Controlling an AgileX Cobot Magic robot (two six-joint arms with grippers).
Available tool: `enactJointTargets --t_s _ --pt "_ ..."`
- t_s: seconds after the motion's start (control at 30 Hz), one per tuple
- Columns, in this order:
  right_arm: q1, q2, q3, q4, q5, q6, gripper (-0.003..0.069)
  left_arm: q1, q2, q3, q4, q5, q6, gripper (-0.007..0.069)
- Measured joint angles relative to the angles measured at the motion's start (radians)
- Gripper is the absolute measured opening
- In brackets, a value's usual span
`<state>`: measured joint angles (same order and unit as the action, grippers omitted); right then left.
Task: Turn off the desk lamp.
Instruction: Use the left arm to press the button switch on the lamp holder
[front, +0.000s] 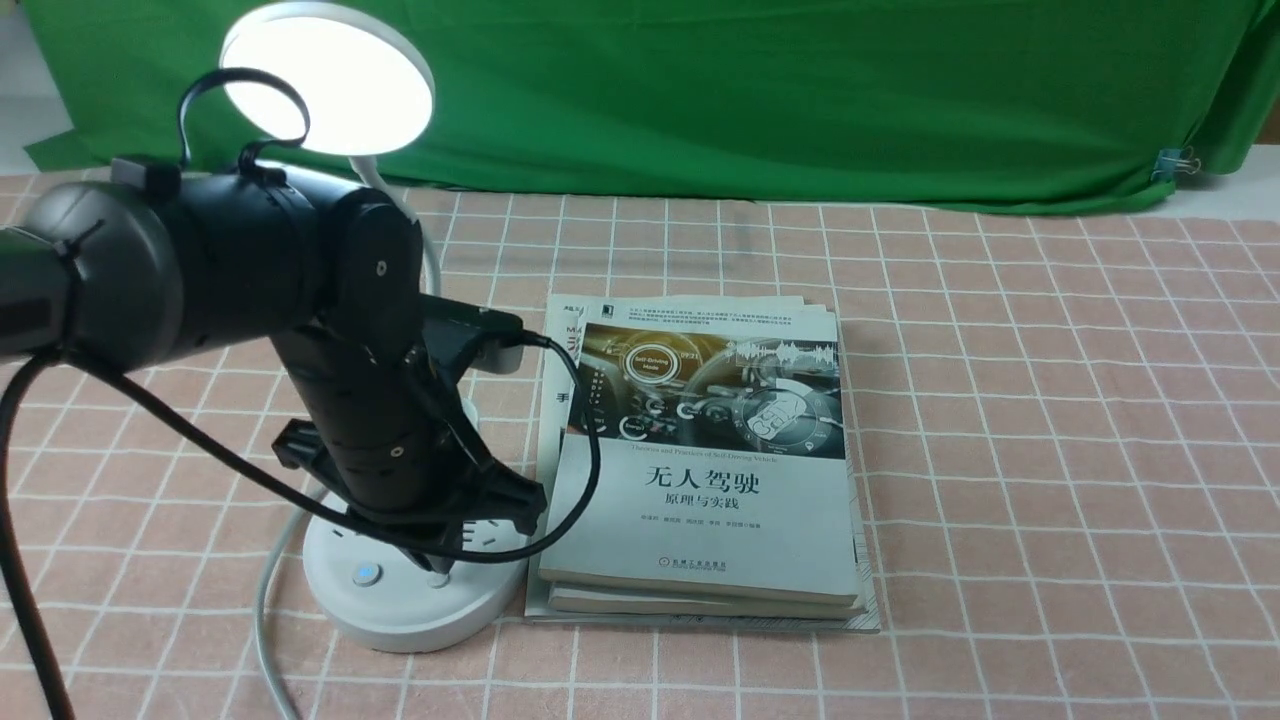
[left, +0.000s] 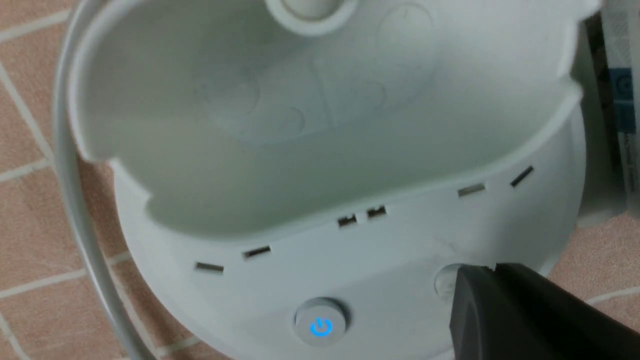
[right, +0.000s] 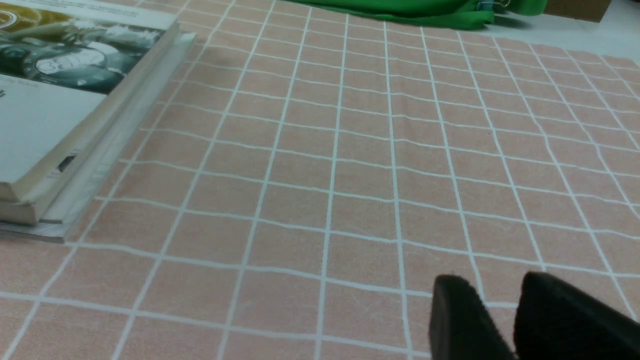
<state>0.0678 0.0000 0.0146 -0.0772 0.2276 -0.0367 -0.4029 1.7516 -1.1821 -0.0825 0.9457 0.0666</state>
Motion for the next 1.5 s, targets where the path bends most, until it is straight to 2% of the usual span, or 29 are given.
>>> enactJointTargets --t_s 1.13,1.5 --pt "0.0 0.0 0.0 0.0 0.0 0.0 0.024 0.0 0.047 0.001 0.0 -0.017 0.003 0.0005" --pt "0.0 0.0 0.0 0.0 0.0 0.0 0.024 0.0 -0.035 0.012 0.0 -0.03 0.004 0.0005"
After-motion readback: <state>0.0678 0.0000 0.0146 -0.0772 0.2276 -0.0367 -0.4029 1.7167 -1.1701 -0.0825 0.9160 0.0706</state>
